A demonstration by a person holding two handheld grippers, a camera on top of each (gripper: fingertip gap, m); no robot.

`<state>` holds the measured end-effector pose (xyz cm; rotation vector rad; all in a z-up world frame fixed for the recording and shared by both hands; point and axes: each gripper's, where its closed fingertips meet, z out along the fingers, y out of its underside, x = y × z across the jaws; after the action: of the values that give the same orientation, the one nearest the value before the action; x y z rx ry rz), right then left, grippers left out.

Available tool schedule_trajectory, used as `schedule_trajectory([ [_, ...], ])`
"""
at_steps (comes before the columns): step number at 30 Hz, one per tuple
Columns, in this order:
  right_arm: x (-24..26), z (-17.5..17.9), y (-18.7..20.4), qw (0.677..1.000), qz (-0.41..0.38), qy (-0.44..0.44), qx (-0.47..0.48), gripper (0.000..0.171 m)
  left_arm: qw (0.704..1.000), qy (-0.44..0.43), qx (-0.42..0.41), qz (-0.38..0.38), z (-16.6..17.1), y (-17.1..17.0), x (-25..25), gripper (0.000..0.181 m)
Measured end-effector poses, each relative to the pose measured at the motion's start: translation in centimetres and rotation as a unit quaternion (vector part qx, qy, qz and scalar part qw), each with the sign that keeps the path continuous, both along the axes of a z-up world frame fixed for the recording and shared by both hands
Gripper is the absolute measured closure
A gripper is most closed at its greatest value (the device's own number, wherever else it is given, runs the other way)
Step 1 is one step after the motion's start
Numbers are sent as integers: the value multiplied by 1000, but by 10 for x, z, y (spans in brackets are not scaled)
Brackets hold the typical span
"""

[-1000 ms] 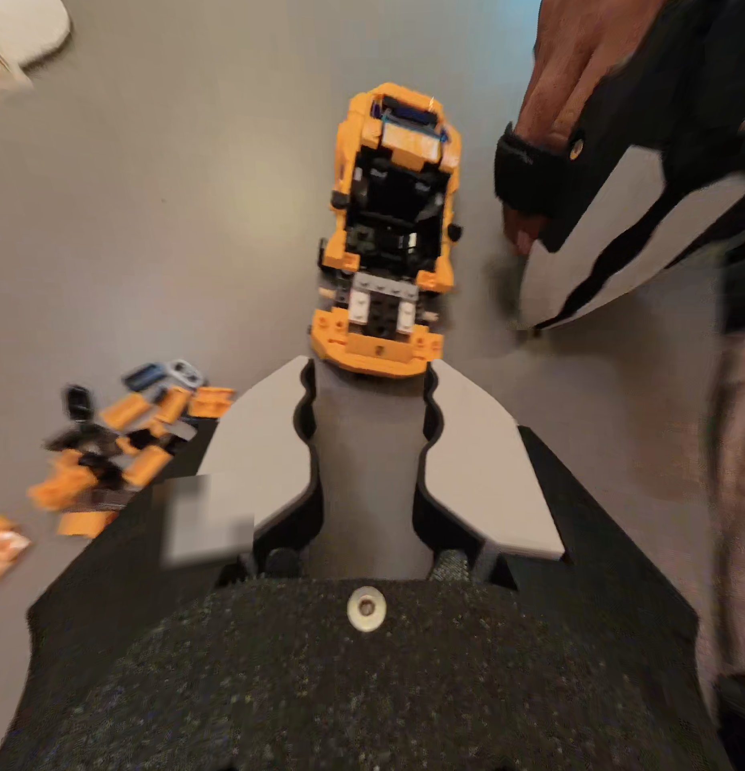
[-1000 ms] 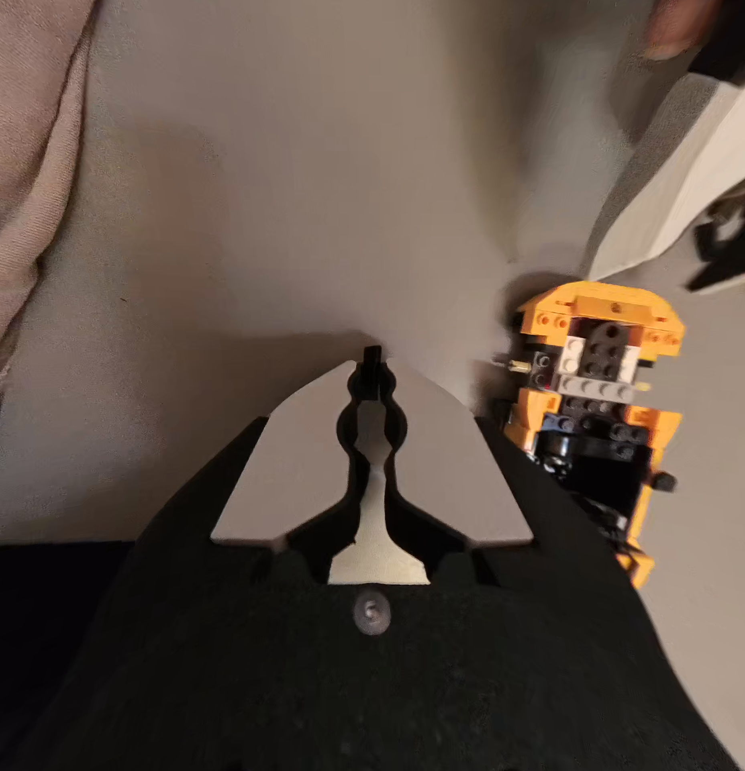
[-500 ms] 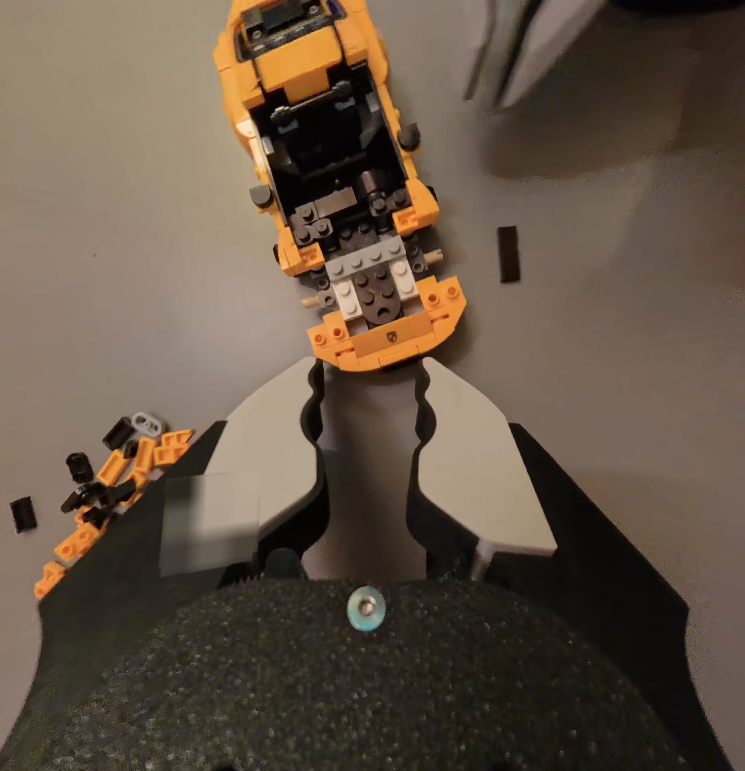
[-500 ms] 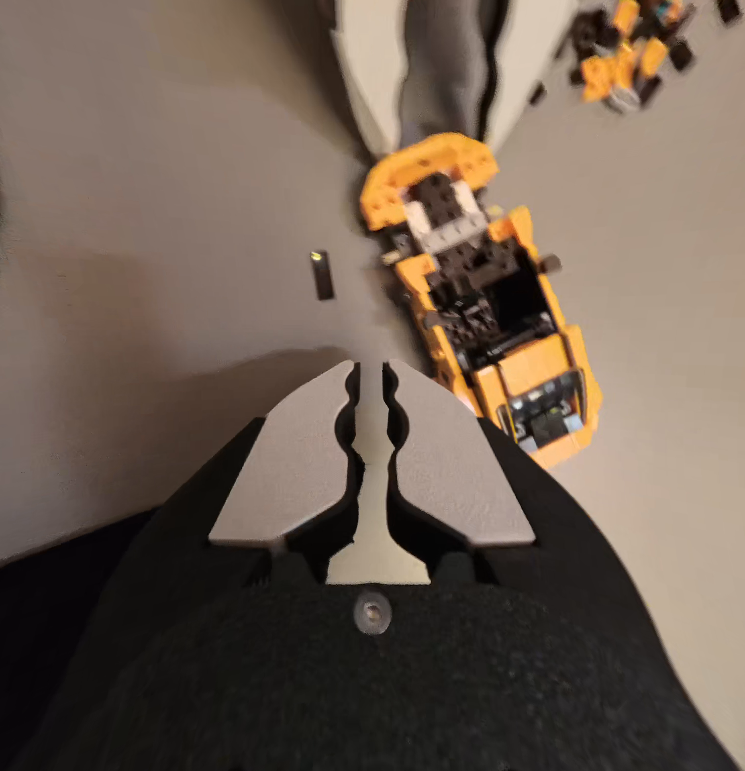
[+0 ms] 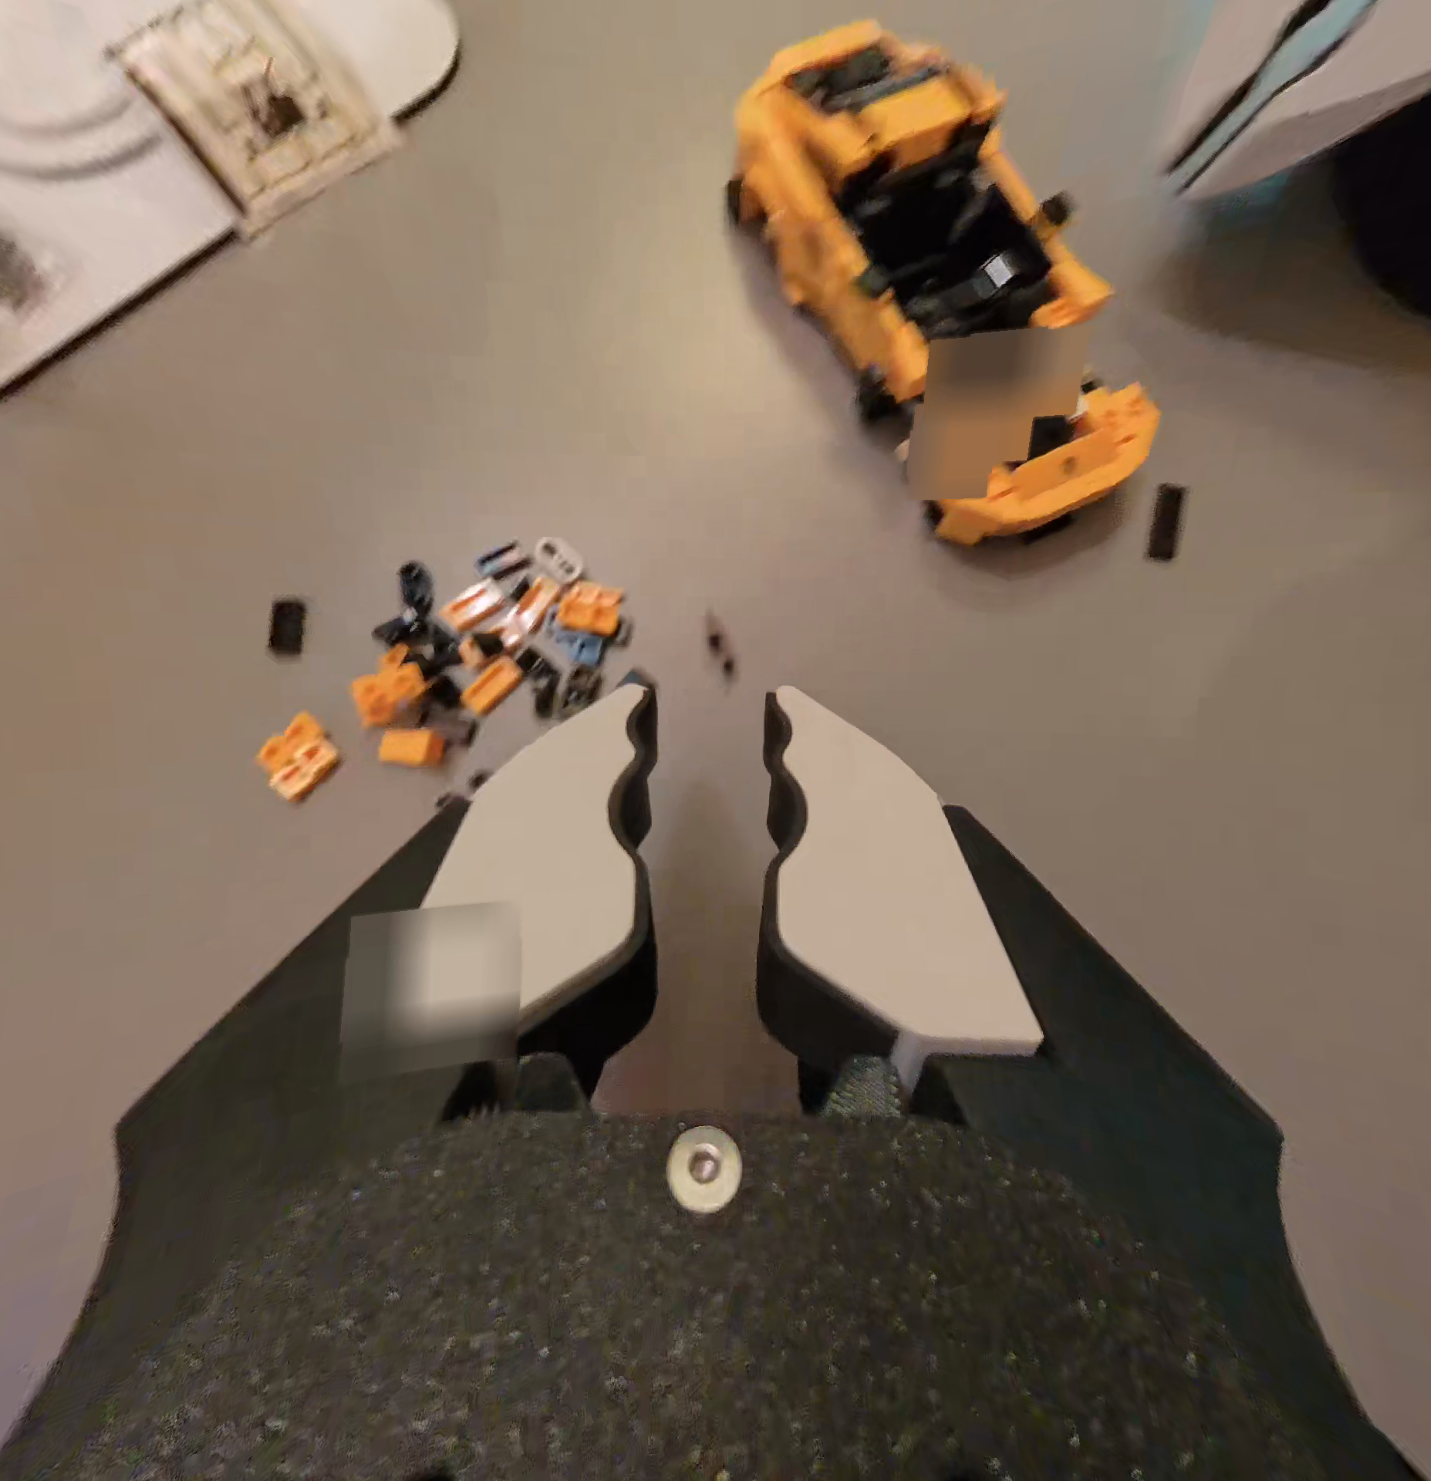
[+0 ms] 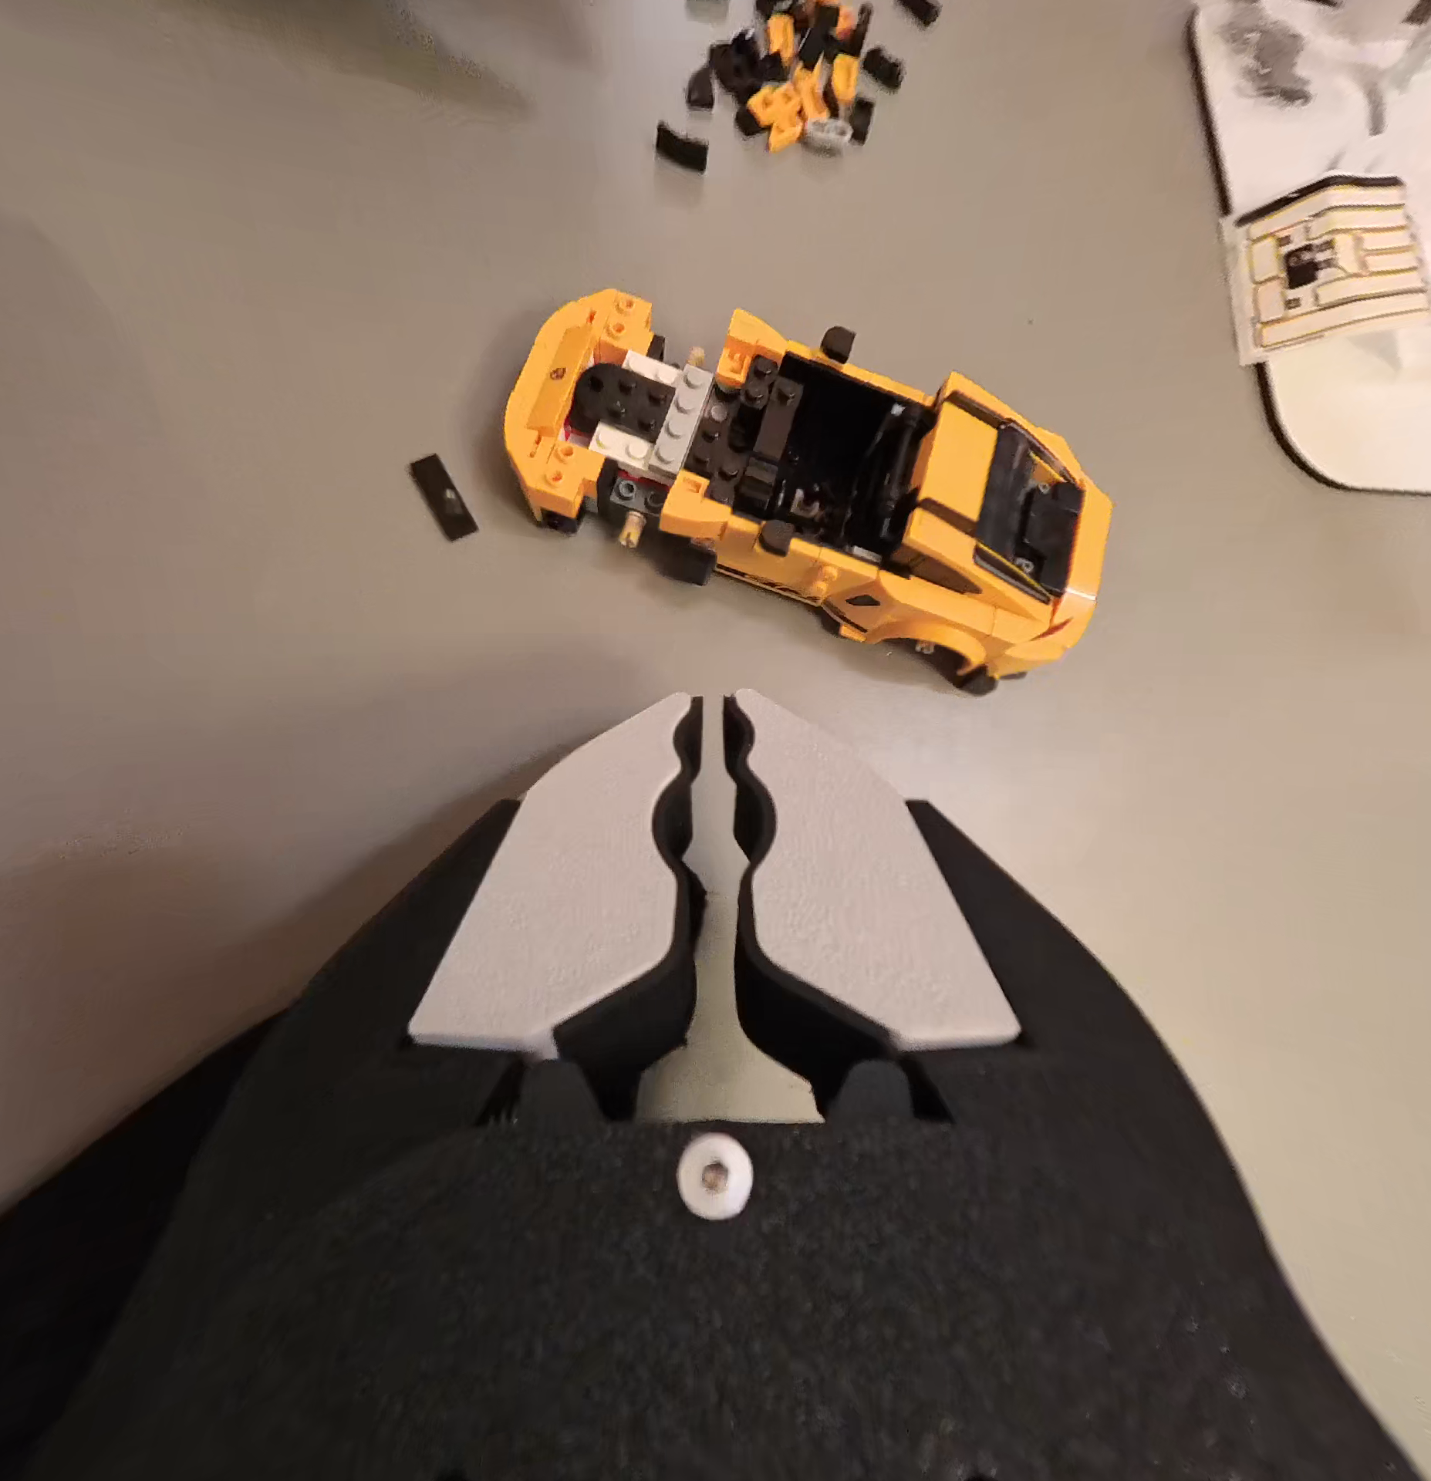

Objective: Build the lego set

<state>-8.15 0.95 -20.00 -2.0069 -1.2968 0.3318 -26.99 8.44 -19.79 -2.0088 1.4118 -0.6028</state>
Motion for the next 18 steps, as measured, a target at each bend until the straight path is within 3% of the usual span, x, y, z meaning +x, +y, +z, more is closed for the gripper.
schedule_trajectory([
  [7, -1, 10, 4, 997, -35, 74, 14, 167, 996, 81, -15, -15, -22, 6, 5, 162],
  [12, -2, 8, 4, 996, -30, 84, 10, 168, 996, 70, -50, -38, -24, 1, 23, 155],
  [15, -2, 9, 6, 995, -31, 93, 7, 168, 994, 106, -10, -29, -30, 12, 17, 178],
  [18, -2, 11, 4, 994, -29, 102, 7, 168, 991, 133, -27, -21, -25, 17, -7, 176],
])
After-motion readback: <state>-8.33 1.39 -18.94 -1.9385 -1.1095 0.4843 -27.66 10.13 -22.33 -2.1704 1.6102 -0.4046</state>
